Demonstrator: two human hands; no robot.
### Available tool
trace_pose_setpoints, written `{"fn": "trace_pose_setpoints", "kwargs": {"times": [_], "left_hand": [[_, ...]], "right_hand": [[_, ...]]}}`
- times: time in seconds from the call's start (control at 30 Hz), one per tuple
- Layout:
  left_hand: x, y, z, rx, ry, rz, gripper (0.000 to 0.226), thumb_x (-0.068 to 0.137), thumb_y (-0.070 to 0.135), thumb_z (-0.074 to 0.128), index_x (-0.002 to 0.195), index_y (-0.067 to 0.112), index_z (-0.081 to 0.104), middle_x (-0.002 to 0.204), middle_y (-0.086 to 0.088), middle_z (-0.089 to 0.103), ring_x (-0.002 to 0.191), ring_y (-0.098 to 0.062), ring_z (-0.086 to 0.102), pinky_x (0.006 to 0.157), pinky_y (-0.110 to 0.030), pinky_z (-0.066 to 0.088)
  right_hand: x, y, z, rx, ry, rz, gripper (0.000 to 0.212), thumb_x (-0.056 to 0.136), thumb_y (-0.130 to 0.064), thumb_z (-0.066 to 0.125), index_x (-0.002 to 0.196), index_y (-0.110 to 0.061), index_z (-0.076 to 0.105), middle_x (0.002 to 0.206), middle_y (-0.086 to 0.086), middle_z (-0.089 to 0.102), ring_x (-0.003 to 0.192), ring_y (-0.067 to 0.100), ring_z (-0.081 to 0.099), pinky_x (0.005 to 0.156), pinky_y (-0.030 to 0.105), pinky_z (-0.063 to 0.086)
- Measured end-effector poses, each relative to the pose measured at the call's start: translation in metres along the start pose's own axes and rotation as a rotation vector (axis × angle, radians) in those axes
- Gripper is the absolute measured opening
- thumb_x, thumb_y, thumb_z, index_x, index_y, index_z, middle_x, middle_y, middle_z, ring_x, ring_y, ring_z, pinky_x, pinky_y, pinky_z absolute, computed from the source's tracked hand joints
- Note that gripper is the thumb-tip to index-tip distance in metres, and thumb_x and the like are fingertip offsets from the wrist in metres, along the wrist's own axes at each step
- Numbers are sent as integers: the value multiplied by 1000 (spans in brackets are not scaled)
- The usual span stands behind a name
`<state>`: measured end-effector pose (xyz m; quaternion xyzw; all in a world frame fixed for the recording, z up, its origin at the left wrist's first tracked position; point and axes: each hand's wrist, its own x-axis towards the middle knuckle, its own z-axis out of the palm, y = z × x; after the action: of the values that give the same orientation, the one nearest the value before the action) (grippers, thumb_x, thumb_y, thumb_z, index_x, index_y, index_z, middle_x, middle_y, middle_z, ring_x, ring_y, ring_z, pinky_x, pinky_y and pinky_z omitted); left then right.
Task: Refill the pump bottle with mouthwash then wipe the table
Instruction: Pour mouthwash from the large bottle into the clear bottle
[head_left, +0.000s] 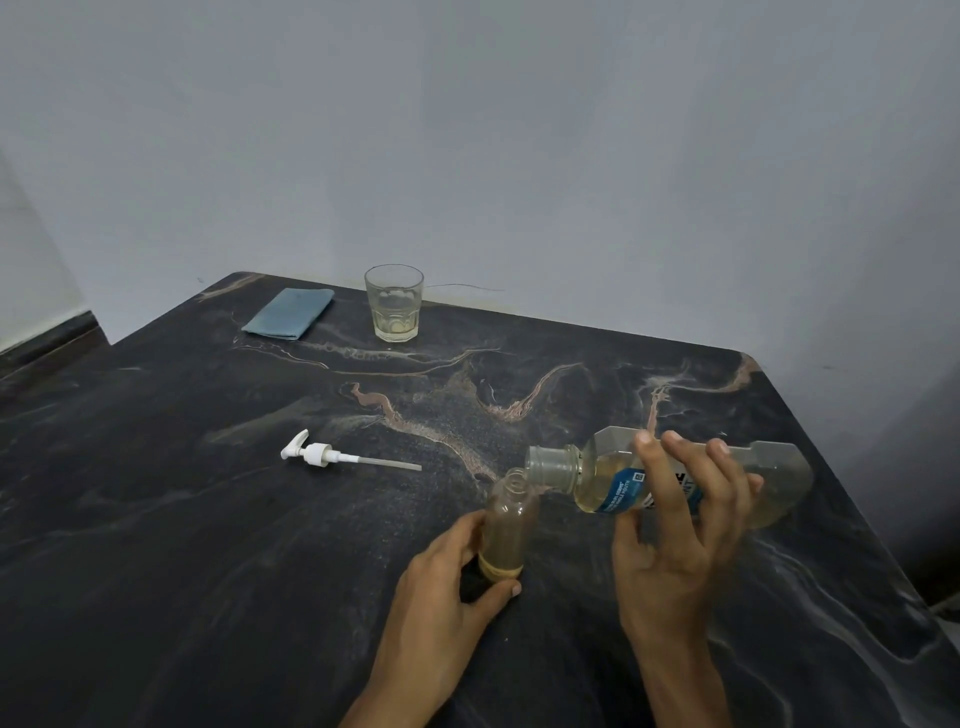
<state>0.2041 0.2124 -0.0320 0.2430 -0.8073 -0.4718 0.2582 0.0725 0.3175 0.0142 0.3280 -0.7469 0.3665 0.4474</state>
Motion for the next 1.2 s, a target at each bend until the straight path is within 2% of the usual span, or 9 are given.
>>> {"fn": "trace_pose_setpoints", "kwargs": {"times": [0.17,0.37,0.67,0.93,1.2], "left_hand": [[0,0,0,-7,4,-4,51,71,18,80,115,29,57,109,12,68,105,6,61,95,-32,50],[0,0,0,-5,5,-7,51,71,19,80,115,31,57,109,14,68,104,7,61,95,-31,50],[0,1,1,-9,5,-15,53,71,19,80,116,33,57,110,13,68,106,5,61,95,-32,50],[0,0,1,-11,8,-10,53,70,18,80,115,32,57,109,12,68,105,4,62,95,-34,50],[0,-3,1,-12,2,-6,52,70,20,80,114,34,56,107,12,69,104,4,62,94,-35,51]], "right_hand": [[-1,-1,0,0,10,0,88,50,21,81,122,-18,48,120,5,45,121,29,37,119,32,8],[-1,0,-4,26,-36,19,89,52,20,81,125,-20,47,123,4,44,126,25,33,119,31,4],[-2,1,-3,40,-25,26,85,56,19,80,125,-20,48,123,3,45,130,17,28,119,32,5],[0,-1,-4,30,-31,29,89,52,19,81,124,-20,47,123,3,44,123,29,36,119,32,5],[-1,0,-3,50,-23,27,85,56,20,79,124,-21,48,123,3,45,127,24,33,119,33,5]]}}
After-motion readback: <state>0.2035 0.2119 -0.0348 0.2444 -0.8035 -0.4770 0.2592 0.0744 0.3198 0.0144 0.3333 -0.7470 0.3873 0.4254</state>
